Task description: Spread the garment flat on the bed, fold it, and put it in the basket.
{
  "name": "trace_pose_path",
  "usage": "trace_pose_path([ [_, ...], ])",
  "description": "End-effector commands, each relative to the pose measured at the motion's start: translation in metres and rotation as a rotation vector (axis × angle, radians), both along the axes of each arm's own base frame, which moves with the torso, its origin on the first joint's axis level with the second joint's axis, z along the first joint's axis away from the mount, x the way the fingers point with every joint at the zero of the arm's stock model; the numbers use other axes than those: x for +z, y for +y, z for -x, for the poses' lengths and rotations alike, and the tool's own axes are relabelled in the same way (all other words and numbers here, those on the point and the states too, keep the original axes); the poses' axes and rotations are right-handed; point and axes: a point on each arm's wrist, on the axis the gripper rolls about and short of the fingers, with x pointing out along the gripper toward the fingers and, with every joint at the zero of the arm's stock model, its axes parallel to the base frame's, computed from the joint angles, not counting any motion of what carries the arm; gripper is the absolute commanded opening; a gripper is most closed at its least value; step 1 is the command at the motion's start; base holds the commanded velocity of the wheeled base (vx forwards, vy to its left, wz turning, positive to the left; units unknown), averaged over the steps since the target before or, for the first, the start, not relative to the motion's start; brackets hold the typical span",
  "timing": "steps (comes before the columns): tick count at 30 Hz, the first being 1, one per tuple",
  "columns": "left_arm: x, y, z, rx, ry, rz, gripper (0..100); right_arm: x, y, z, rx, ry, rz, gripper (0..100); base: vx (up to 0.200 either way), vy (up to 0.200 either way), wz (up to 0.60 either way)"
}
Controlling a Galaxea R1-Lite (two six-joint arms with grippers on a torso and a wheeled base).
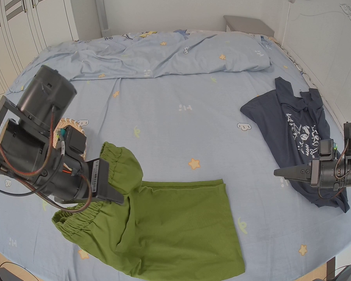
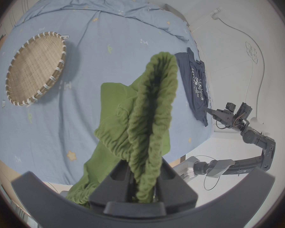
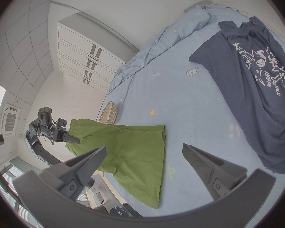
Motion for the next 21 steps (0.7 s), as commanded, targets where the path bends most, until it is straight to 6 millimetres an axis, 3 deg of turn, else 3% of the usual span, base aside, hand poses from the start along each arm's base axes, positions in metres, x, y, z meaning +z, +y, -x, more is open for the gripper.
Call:
trace_pose_path([
  [1,-0.003,-0.027,-0.009,-0.013,0.026,0.021,0,-0.001,0.0,-0.001,0.001,0.005,0.0,100,0.0,0.0,0.0],
  [9,-0.019,-0.063,-0.02,-0.011,0.06,0.064,0,-0.002,0.0,-0.001,0.0,0.007,0.001,100,0.0,0.0,0.0],
  [21,-0.022,-0.088,-0.013,-0.043,0.062,0.128,0,-0.002,0.0,-0.001,0.0,0.008,0.002,100,0.0,0.0,0.0],
])
